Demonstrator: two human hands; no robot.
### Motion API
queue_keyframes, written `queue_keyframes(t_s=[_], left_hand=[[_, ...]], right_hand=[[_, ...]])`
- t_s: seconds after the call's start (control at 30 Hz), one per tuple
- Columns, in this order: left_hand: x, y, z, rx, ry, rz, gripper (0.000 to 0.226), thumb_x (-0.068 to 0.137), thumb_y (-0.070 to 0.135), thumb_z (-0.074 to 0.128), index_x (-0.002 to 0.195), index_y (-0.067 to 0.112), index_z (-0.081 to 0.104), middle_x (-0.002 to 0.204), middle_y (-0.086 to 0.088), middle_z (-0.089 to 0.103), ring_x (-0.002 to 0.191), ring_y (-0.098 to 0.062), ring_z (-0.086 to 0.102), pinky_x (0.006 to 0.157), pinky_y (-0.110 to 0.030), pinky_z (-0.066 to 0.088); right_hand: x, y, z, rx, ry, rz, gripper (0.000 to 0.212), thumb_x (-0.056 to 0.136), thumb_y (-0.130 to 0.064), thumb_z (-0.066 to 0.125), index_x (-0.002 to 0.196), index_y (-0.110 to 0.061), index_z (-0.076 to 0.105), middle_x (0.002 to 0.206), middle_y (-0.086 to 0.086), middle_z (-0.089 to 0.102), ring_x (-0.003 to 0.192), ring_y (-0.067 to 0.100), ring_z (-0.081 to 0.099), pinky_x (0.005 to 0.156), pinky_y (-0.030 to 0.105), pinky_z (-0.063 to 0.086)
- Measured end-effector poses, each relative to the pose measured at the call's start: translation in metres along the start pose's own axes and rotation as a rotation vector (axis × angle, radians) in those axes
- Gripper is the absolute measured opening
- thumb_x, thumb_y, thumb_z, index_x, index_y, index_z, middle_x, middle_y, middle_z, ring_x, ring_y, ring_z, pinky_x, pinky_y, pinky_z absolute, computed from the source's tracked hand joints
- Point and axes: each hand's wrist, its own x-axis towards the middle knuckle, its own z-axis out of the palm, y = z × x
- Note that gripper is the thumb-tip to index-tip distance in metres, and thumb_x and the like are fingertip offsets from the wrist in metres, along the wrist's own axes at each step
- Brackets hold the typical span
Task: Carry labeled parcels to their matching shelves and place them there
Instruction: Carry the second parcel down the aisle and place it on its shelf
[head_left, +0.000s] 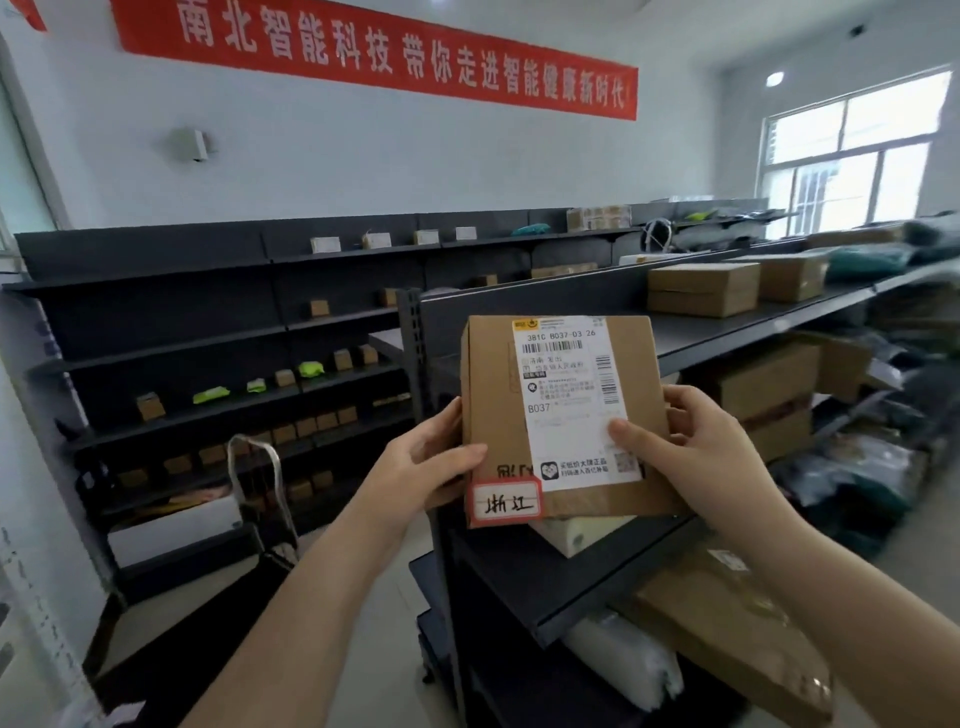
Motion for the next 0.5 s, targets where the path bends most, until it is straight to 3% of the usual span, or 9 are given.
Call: queue_keyframes(t_s=[0.1,0.2,0.27,0.4,0.5], left_hand=[[0.01,-0.002,0.02,-0.012,-0.034,0.008,0.06,0.081,0.018,0.063,0.136,0.03,0.042,0.117,0.009,0.066,0.09,-0.005,0.07,0.076,-0.024,0.058],[0.018,-0.005,0.038,-0.041,-0.097,0.013,0.052,0.079,0.02,0.063,0.125,0.04,0.048,0.124,0.01,0.064,0.096,-0.009,0.069,0.083,-0.034,0.057],[0.023,-0.005,0.05,-0.075,-0.132,0.027,0.045,0.08,0.019,0.061,0.113,0.047,0.049,0.123,0.01,0.064,0.092,-0.008,0.071,0.079,-0.032,0.058],[0.027,-0.007,0.075,-0.112,-0.199,0.016,0.061,0.073,0.027,0.062,0.131,0.037,0.046,0.124,0.006,0.064,0.082,-0.005,0.071,0.079,-0.032,0.055],[0.03,-0.011,0.093,-0.146,-0.259,-0.014,0.067,0.073,0.027,0.061,0.137,0.032,0.042,0.126,0.002,0.064,0.08,-0.008,0.071,0.062,-0.025,0.055]], right_hand=[[-0.008,0.007,-0.021,0.02,0.059,0.031,0.044,0.073,-0.036,0.071,0.112,-0.029,0.05,0.11,-0.004,0.066,0.091,0.016,0.067,0.078,0.042,0.057],[-0.015,0.011,-0.04,0.028,0.118,0.063,0.045,0.074,-0.034,0.071,0.114,-0.024,0.052,0.11,-0.003,0.067,0.093,0.019,0.067,0.079,0.043,0.057],[-0.019,0.013,-0.052,0.031,0.152,0.079,0.039,0.074,-0.035,0.07,0.108,-0.026,0.053,0.109,-0.003,0.068,0.092,0.019,0.066,0.075,0.042,0.057],[-0.03,0.018,-0.077,0.068,0.196,0.106,0.024,0.077,-0.032,0.068,0.095,-0.034,0.052,0.107,-0.005,0.069,0.093,0.02,0.066,0.075,0.045,0.057],[-0.04,0.022,-0.093,0.108,0.24,0.119,0.02,0.079,-0.027,0.066,0.094,-0.033,0.054,0.104,-0.004,0.07,0.091,0.02,0.066,0.07,0.042,0.057]])
